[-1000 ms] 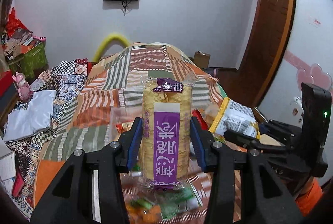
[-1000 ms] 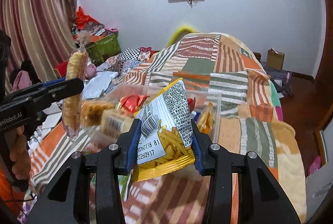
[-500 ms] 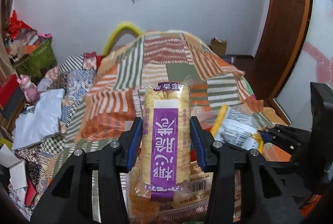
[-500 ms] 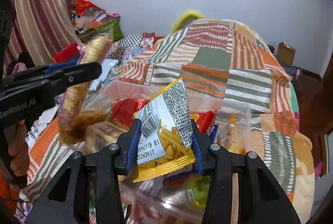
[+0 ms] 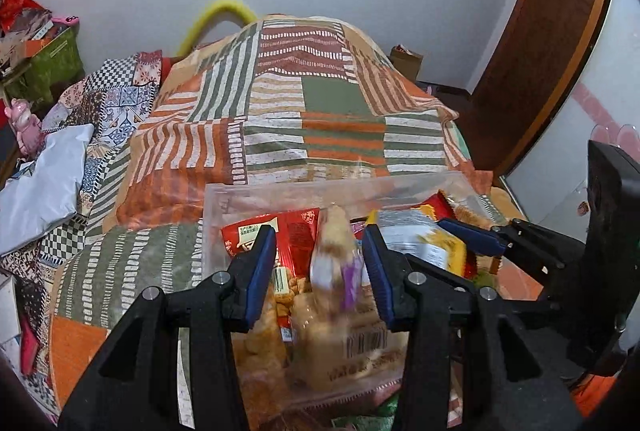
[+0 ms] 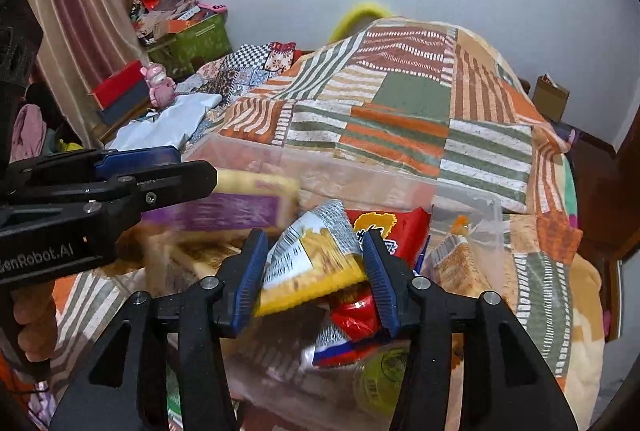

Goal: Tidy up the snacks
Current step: 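Carry both snacks over the clear box and open both tools to drop them, then grasp the orange puff-ball bag with the left tool while the right tool grasps the green snack bag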

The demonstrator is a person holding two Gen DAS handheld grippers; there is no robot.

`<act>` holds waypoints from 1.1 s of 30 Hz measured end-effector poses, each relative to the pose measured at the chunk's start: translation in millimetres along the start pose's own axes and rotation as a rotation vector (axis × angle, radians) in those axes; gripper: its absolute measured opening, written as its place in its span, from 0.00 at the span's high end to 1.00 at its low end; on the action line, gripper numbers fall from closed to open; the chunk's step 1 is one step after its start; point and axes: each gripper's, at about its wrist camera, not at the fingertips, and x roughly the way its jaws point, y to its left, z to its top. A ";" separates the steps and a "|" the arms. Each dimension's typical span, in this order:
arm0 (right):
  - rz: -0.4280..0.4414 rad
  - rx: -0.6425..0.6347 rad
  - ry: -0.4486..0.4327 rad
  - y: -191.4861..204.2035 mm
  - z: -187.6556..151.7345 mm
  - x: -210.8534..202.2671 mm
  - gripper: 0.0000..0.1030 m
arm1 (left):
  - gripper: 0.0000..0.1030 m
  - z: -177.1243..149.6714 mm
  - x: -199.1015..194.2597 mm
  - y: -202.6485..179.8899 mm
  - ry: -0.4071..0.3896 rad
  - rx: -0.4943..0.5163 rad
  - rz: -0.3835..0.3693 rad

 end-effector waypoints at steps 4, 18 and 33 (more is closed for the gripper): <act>-0.018 -0.018 -0.041 2.2 -2.1 -17.2 0.47 | 0.57 -6.0 -19.2 -5.9 -0.033 0.027 0.020; -0.023 -0.048 -0.079 17.8 -41.2 -63.5 0.43 | 0.44 -67.0 -74.2 -1.7 -0.061 0.064 0.088; 0.047 -0.015 0.045 18.7 -94.4 -51.2 0.42 | 0.23 -160.8 -50.0 15.0 0.113 0.090 0.057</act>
